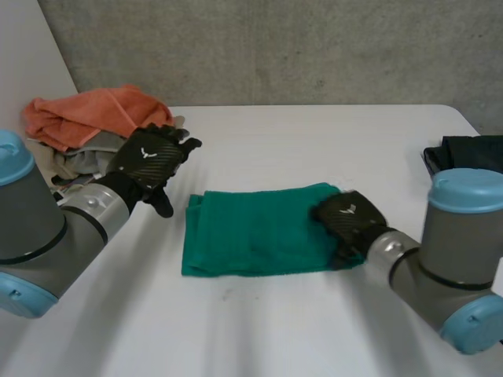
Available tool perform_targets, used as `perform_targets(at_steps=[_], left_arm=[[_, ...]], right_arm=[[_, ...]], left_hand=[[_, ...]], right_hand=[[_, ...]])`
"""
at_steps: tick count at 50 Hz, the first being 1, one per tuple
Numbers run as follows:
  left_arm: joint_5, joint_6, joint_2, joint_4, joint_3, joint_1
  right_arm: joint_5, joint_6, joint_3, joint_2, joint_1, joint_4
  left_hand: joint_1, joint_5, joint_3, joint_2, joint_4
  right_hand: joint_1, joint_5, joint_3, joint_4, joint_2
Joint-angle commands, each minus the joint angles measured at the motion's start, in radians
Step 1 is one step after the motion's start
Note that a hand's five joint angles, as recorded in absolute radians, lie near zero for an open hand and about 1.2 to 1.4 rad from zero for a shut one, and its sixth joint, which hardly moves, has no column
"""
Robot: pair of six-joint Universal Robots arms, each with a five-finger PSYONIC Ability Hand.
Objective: Fold the laundry.
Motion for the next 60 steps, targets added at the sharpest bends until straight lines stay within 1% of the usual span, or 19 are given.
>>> perform_targets(at_steps=[1, 5, 6, 10, 14, 19, 20, 22, 23, 26, 31, 34, 39, 42, 43, 47, 50, 56, 60], left_arm=[[-0.002, 0.0, -0.007, -0.001, -0.006, -0.014], [-0.005, 0.0, 0.001, -0.001, -0.007, -0.014], [-0.006, 0.001, 0.007, -0.001, -0.009, -0.014], [-0.01, 0.001, 0.033, -0.004, -0.016, -0.014], [-0.011, -0.003, 0.059, -0.006, -0.036, -0.005], [-0.014, -0.037, 0.073, -0.007, -0.052, 0.004], [-0.022, -0.06, 0.076, -0.007, -0.052, 0.006], [-0.033, -0.087, 0.076, -0.007, -0.047, 0.004], [-0.039, -0.104, 0.076, -0.007, -0.043, 0.003], [-0.068, -0.164, 0.077, -0.007, -0.024, -0.005], [-0.115, -0.264, 0.067, -0.018, 0.046, -0.048], [-0.132, -0.293, 0.044, -0.032, 0.076, -0.091], [-0.181, -0.307, -0.108, -0.058, 0.17, -0.238], [-0.23, -0.307, -0.183, -0.087, 0.215, -0.278], [-0.278, -0.305, -0.237, -0.122, 0.247, -0.29], [-0.396, -0.308, -0.344, -0.244, 0.296, -0.299], [-0.439, -0.308, -0.392, -0.301, 0.3, -0.295], [-0.441, -0.305, -0.394, -0.314, 0.292, -0.275], [-0.435, -0.304, -0.302, -0.314, 0.28, -0.26]], right_arm=[[0.08, -0.208, -0.019, 0.041, -0.078, 0.003], [0.135, -0.197, -0.074, 0.023, -0.024, -0.136], [0.138, -0.19, -0.105, 0.005, 0.032, -0.184], [0.103, -0.147, -0.177, -0.019, 0.169, -0.207], [0.02, -0.147, -0.211, 0.055, 0.275, -0.209], [-0.161, -0.156, -0.223, 0.178, 0.419, -0.206], [-0.181, -0.151, -0.225, 0.191, 0.422, -0.203], [-0.192, -0.144, -0.229, 0.211, 0.419, -0.193], [-0.178, -0.134, -0.235, 0.218, 0.415, -0.181], [-0.126, -0.096, -0.248, 0.204, 0.401, -0.158], [0.066, 0.13, -0.292, 0.118, 0.295, -0.094], [0.075, 0.215, -0.307, 0.081, 0.261, -0.036], [0.009, 0.329, -0.41, 0.104, 0.209, 0.134], [0.002, 0.344, -0.506, 0.206, 0.192, 0.246], [0.002, 0.346, -0.528, 0.224, 0.191, 0.268], [-0.003, 0.35, -0.631, 0.314, 0.181, 0.377], [0.003, 0.34, -0.691, 0.377, 0.181, 0.439], [0.041, 0.295, -0.762, 0.42, 0.183, 0.486], [0.144, 0.17, -0.763, 0.377, 0.183, 0.479]], left_hand=[[-0.018, -0.043, -0.033, -0.027, -0.026], [-0.018, -0.043, -0.033, -0.027, -0.026], [-0.018, -0.043, -0.033, -0.027, -0.026], [-0.018, -0.043, -0.033, -0.027, -0.026], [-0.018, -0.043, -0.033, -0.027, -0.026], [-0.011, -0.037, -0.026, -0.02, -0.019], [-0.008, -0.034, -0.023, -0.017, -0.016], [-0.008, -0.034, -0.023, -0.017, -0.016], [-0.008, -0.034, -0.023, -0.017, -0.016], [-0.008, -0.034, -0.023, -0.017, -0.016], [-0.011, -0.037, -0.026, -0.02, -0.019], [-0.011, -0.037, -0.026, -0.02, -0.019], [-0.011, -0.037, -0.026, -0.02, -0.019], [-0.011, -0.037, -0.026, -0.02, -0.019], [-0.011, -0.037, -0.026, -0.02, -0.019], [-0.017, -0.042, -0.032, -0.026, -0.025], [-0.014, -0.04, -0.029, -0.023, -0.022], [-0.011, -0.037, -0.026, -0.02, -0.019], [-0.014, -0.039, -0.029, -0.023, -0.022]], right_hand=[[0.833, 0.846, 0.84, 0.853, 0.837], [0.833, 0.846, 0.84, 0.853, 0.837], [0.833, 0.846, 0.84, 0.853, 0.837], [0.833, 0.846, 0.84, 0.853, 0.837], [0.833, 0.846, 0.84, 0.853, 0.837], [0.833, 0.846, 0.84, 0.853, 0.837], [0.735, 0.748, 0.743, 0.755, 0.739], [-0.008, 0.005, 0.0, 0.012, -0.004], [-0.389, -0.376, -0.381, -0.369, -0.385], [-0.389, -0.376, -0.381, -0.369, -0.385], [-0.389, -0.376, -0.381, -0.369, -0.385], [-0.389, -0.376, -0.381, -0.369, -0.385], [-0.389, -0.376, -0.381, -0.369, -0.385], [-0.389, -0.376, -0.381, -0.369, -0.385], [-0.389, -0.376, -0.381, -0.369, -0.385], [-0.389, -0.376, -0.381, -0.369, -0.385], [-0.389, -0.376, -0.381, -0.369, -0.385], [-0.389, -0.376, -0.381, -0.369, -0.385], [-0.389, -0.376, -0.381, -0.369, -0.385]])
